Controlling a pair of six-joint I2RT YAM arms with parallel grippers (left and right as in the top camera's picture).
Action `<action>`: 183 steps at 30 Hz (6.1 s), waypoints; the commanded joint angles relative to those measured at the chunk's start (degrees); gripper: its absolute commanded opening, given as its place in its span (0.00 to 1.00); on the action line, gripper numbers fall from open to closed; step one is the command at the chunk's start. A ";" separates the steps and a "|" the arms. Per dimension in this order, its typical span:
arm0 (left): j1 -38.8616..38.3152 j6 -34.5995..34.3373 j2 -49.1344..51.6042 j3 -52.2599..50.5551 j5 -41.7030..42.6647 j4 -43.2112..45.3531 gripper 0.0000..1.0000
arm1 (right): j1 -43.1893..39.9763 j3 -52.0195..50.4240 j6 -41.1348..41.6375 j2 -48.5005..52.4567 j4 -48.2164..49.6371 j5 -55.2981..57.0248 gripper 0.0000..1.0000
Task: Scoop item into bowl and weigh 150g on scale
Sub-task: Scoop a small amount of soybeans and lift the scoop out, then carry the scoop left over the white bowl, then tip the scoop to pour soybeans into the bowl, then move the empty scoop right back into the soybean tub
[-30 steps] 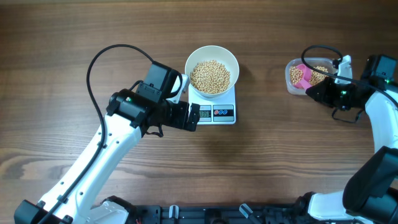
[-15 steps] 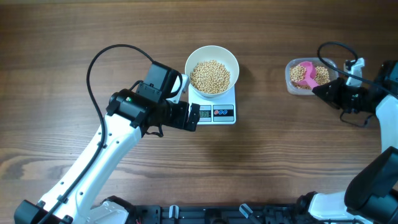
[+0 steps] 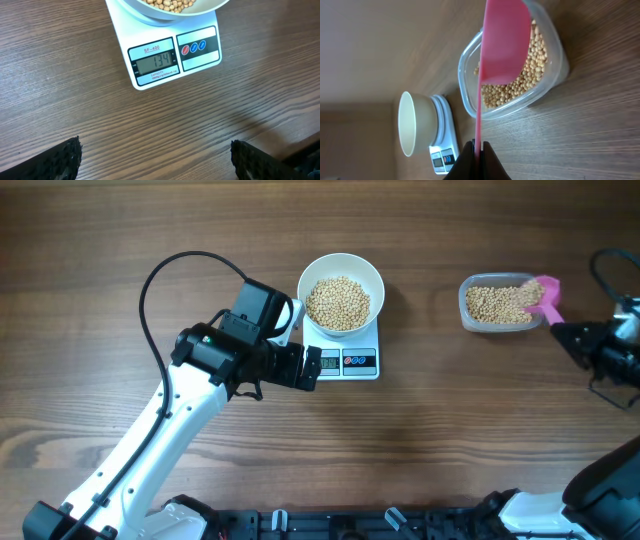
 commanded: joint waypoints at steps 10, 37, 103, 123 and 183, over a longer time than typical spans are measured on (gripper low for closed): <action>-0.15 -0.13 0.22 -0.15 0.70 0.09 1.00 | -1.09 -0.59 -3.43 0.87 -3.56 -18.40 0.04; -0.15 -0.13 0.22 -0.15 0.70 0.09 1.00 | 38.23 -0.09 51.06 0.85 68.00 -26.16 0.04; -0.15 -0.13 0.22 -0.15 0.70 0.09 1.00 | 61.61 2.56 -5.20 -7.41 18.29 33.86 0.04; -0.15 -0.13 0.22 -0.15 0.70 0.09 1.00 | 62.51 2.60 -9.22 -7.63 18.29 36.02 0.05; -0.15 -0.13 0.22 -0.15 0.70 0.09 1.00 | 15.41 2.60 6.32 -11.58 6.95 5.77 0.04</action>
